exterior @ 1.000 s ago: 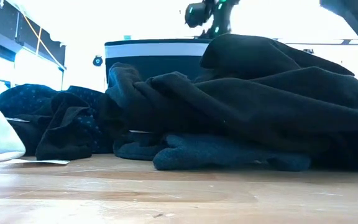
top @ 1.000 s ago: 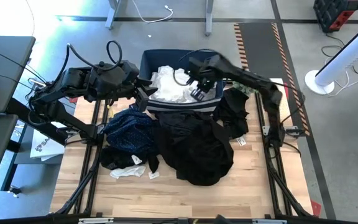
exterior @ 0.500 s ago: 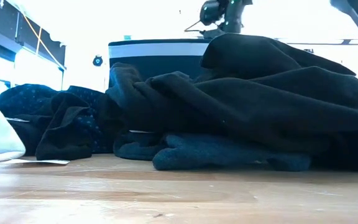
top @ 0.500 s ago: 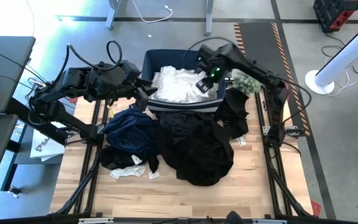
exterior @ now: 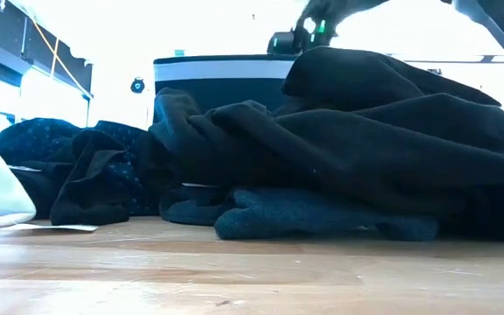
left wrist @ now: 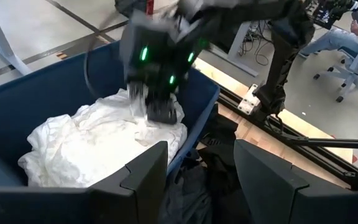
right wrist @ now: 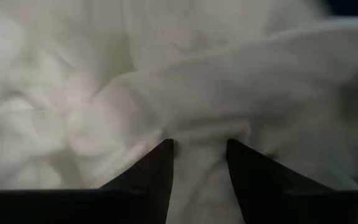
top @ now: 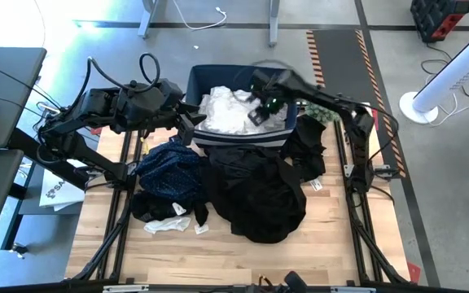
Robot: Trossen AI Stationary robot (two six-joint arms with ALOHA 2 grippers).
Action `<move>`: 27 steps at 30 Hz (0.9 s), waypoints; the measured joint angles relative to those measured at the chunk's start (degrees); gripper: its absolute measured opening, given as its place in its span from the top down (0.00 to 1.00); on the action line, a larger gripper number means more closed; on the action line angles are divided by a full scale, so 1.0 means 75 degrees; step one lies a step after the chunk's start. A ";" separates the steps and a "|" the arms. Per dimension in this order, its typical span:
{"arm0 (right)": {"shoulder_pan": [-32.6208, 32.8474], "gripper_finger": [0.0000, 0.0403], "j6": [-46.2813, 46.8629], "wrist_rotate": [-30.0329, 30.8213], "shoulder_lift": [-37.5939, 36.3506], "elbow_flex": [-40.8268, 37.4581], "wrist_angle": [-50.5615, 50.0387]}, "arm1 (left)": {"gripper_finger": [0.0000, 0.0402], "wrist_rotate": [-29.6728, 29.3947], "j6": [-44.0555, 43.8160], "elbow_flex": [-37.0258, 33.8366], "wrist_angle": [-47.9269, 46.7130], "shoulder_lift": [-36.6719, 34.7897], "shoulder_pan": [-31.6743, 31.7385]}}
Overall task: Sort clothes
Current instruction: Put the right white sock into the blue bin, then put the white sock into the blue bin
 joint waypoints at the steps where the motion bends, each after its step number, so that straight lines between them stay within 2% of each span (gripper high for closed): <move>1: 0.0006 0.64 -0.0112 0.0003 0.0078 -0.0302 0.0112 | 0.54 -0.0010 -0.0001 0.0000 -0.0003 0.0000 0.0000; 5: 0.0001 0.64 -0.0652 -0.0021 0.0257 -0.1333 0.0497 | 0.54 -0.0049 -0.0001 0.0000 -0.0013 0.0000 0.0000; 9: -0.0055 0.64 -0.0796 0.0163 0.0255 -0.1260 0.0306 | 0.54 -0.0185 -0.0054 0.0003 -0.0242 0.0000 0.0000; 12: -0.0055 0.64 -0.0993 0.0377 0.0226 -0.0440 0.0085 | 0.54 -0.0188 -0.0326 0.0003 -0.0688 0.0000 0.0000; 16: 0.0024 0.64 -0.1138 0.0503 0.0175 0.1300 -0.0337 | 0.54 -0.0144 -0.0905 -0.0032 -0.1570 -0.0002 -0.0064; 20: 0.0286 0.64 -0.1190 0.0507 0.0112 0.3187 -0.0664 | 0.54 -0.0088 -0.1763 -0.0478 -0.2444 -0.0003 -0.0451; 22: 0.0489 0.64 -0.1191 0.0504 -0.0187 0.3414 -0.0265 | 0.54 0.0261 -0.1917 -0.0932 -0.2541 -0.0008 -0.0807; 25: 0.0769 0.64 -0.1161 0.0253 -0.1166 0.2451 0.0897 | 0.54 0.1382 -0.1397 -0.1865 -0.2208 -0.0003 -0.1529; 27: 0.0966 0.64 -0.0991 0.0224 -0.1622 0.2023 0.1220 | 0.54 0.2332 -0.0912 -0.2654 -0.1782 0.0000 -0.2013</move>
